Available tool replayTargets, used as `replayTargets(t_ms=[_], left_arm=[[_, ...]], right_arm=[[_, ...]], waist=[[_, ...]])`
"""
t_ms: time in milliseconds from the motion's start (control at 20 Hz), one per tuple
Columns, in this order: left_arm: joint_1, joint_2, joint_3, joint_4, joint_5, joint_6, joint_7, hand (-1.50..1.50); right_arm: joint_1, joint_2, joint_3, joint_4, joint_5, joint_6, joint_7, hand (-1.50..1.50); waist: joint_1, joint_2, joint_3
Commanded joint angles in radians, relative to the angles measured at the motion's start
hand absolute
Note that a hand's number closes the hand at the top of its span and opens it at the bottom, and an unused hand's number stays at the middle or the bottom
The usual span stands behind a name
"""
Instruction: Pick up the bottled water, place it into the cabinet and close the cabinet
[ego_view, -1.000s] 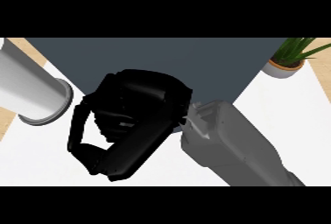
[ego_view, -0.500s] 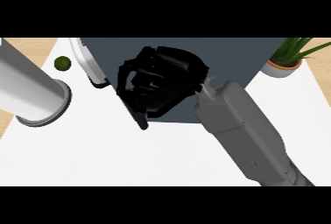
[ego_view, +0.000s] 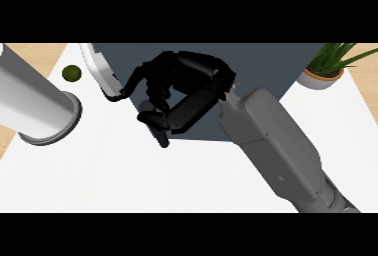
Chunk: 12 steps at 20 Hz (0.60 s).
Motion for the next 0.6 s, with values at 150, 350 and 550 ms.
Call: replayTargets(t_ms=[150, 350, 550], left_arm=[[-0.015, -0.019, -0.002, -0.026, -0.020, -0.024, 0.014, -1.50], [-0.047, -0.003, 0.010, -0.030, 0.005, -0.012, 0.038, -1.50], [-0.084, -0.016, -0.024, -0.030, -0.035, 0.000, 0.051, -1.50]], right_arm=[[-0.153, -0.033, -0.138, 0.110, 0.125, -0.138, -0.120, -1.50], [-0.192, -0.057, -0.169, 0.120, 0.124, -0.161, -0.101, -1.50], [-0.185, -0.047, -0.163, 0.126, 0.151, -0.170, -0.128, -1.50]], waist=[[0.012, 0.018, 0.004], [0.011, 0.021, 0.004], [0.005, 0.025, 0.004]])
